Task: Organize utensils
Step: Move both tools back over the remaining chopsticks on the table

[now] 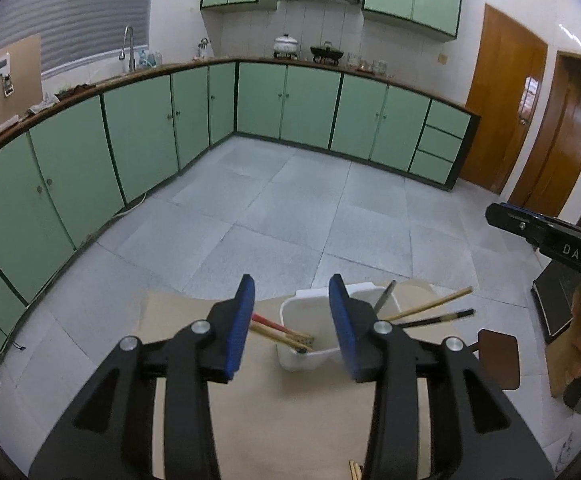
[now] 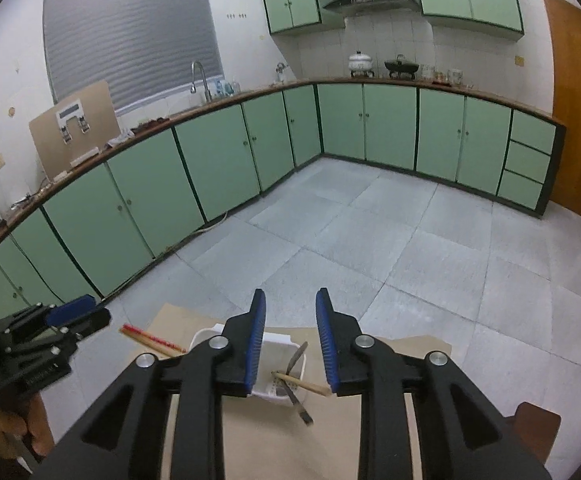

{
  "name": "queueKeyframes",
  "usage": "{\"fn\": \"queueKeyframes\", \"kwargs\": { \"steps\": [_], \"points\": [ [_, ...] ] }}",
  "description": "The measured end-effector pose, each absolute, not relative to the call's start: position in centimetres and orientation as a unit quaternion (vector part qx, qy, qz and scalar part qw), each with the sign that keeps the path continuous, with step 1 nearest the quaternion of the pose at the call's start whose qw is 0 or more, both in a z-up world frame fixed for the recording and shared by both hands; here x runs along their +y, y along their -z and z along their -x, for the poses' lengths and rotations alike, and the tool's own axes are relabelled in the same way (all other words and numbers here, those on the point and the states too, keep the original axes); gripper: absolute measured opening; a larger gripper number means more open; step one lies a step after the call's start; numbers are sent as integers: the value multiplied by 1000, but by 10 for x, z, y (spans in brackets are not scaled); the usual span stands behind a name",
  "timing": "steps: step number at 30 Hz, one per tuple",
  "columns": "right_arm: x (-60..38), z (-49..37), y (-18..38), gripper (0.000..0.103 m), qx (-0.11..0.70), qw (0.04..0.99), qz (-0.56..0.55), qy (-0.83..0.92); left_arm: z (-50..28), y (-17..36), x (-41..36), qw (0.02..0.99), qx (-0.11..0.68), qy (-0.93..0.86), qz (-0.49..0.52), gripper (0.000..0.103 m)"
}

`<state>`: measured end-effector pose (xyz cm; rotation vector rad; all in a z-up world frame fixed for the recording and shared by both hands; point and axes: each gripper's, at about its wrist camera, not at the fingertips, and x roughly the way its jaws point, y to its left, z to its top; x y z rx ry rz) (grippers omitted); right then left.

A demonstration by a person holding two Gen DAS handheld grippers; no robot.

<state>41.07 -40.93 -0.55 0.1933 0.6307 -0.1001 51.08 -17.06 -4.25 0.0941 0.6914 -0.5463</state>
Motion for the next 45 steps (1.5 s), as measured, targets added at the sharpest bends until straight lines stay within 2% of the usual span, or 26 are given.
{"fn": "queueKeyframes", "kwargs": {
  "steps": [1, 4, 8, 10, 12, 15, 22, 28, 45],
  "points": [
    [-408, -396, 2, 26, 301, 948, -91, 47, -502, 38, -164, 906, 326, 264, -48, 40],
    [-401, -360, -5, 27, 273, 958, -75, 43, -468, 32, -145, 915, 300, 265, -47, 54],
    [-376, -280, 11, 32, 241, 968, -57, 35, -409, 43, -113, 925, 266, 268, -46, 67],
    [-362, -238, 34, 35, 237, 969, -55, 34, -378, 55, -98, 931, 248, 263, -49, 72],
    [-344, -204, 61, 36, 242, 969, -42, 33, -346, 72, -81, 936, 236, 257, -52, 82],
    [-315, -158, 106, 38, 257, 966, -24, 33, -301, 107, -56, 936, 243, 251, -33, 87],
    [-235, -80, 226, 39, 330, 943, -33, 7, -207, 190, -17, 937, 261, 229, -23, 90],
    [-183, -71, 281, 38, 369, 929, 22, -21, -168, 229, 0, 935, 281, 213, -30, 90],
    [-223, -83, 285, 38, 360, 933, -5, 5, -166, 271, -34, 912, 313, 257, -67, 90]
  ]
}}
